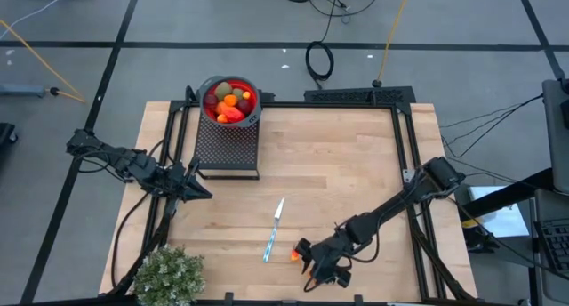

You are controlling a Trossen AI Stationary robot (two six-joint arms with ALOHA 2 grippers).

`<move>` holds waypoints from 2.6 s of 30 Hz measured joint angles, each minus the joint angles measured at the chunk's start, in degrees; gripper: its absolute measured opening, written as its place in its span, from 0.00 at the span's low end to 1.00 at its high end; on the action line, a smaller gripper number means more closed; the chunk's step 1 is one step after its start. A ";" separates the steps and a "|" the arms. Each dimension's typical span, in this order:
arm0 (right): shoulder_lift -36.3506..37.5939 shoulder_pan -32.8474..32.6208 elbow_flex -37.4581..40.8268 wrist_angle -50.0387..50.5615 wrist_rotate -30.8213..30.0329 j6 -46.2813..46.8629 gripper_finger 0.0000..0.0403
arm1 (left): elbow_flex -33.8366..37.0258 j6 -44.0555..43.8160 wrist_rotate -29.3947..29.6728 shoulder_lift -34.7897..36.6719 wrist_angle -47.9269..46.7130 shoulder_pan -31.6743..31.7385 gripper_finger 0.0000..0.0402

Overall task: Pick & Place Fruit
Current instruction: Put the orange pear into the red strainer bowl on the shelf

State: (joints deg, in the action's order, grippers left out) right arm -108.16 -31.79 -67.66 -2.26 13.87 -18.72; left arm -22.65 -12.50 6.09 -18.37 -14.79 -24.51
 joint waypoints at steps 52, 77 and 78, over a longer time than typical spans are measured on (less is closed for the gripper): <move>-1.85 0.91 0.55 1.51 0.85 7.11 0.24 | -0.04 -3.65 0.05 0.00 4.28 0.00 0.01; 12.46 6.35 0.55 4.88 -17.27 14.99 0.25 | -0.04 -8.52 0.02 -18.06 35.66 0.02 0.21; 12.46 6.49 0.55 6.15 -17.28 14.97 0.25 | -0.04 -8.50 0.02 -19.03 36.42 0.01 0.22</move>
State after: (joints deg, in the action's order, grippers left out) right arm -95.70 -25.31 -67.11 3.89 -3.41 -3.75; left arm -22.70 -21.00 6.11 -37.40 21.64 -24.51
